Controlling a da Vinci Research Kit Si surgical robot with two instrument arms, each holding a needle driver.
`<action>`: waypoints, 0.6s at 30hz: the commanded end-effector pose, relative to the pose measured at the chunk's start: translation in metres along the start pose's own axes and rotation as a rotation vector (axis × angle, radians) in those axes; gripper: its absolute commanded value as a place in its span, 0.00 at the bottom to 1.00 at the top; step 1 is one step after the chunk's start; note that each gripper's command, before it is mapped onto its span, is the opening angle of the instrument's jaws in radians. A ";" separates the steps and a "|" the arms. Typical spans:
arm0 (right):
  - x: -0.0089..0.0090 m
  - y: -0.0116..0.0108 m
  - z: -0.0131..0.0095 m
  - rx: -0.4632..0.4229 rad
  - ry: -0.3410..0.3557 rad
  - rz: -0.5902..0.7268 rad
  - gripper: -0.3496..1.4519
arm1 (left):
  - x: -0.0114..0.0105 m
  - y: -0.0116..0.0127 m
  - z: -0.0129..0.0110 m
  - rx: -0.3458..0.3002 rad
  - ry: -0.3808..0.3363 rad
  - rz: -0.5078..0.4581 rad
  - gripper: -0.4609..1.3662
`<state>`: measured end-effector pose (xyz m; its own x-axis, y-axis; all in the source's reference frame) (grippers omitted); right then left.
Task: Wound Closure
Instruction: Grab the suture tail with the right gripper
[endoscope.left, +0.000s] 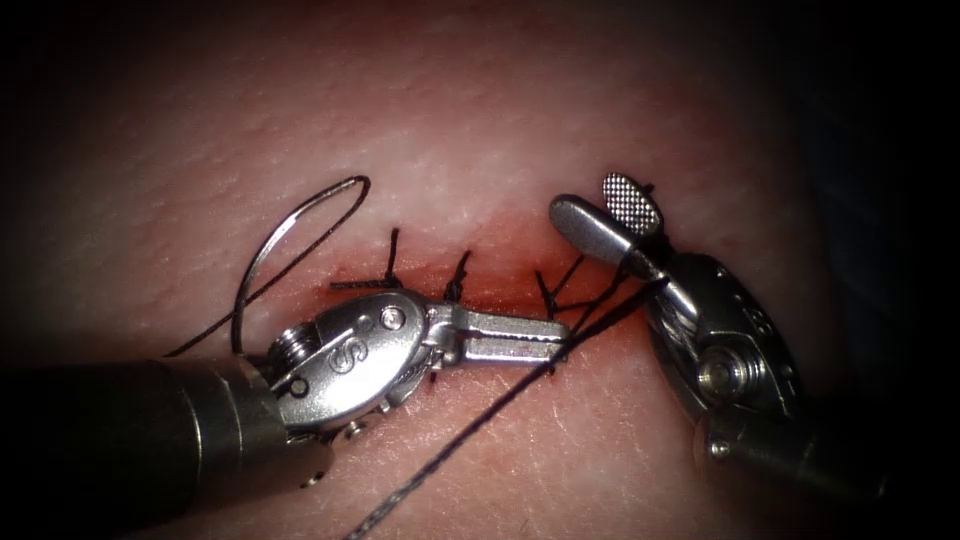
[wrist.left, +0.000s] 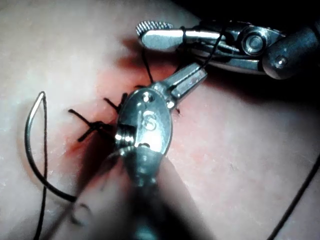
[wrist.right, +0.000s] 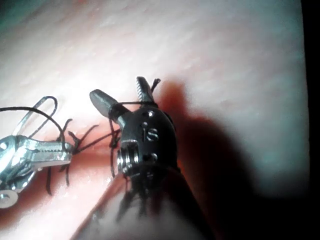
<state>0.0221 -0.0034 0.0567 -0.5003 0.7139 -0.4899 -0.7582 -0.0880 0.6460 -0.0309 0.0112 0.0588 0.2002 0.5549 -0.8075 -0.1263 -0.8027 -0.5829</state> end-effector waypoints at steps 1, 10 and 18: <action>0.0000 0.0000 -0.0005 0.000 -0.001 0.008 0.68 | 0.0002 -0.0001 0.0000 -0.004 0.000 0.002 0.06; -0.0002 -0.0006 -0.0024 -0.038 -0.003 0.076 0.67 | 0.0002 -0.0006 0.0005 -0.007 0.000 -0.001 0.06; -0.0008 0.0005 -0.0018 -0.085 -0.003 0.266 0.67 | 0.0002 -0.0006 0.0005 -0.012 -0.042 0.029 0.06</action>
<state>0.0214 -0.0055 0.0566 -0.6914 0.6601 -0.2937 -0.6260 -0.3442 0.6998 -0.0314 0.0118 0.0590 0.1564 0.5396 -0.8273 -0.1156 -0.8218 -0.5579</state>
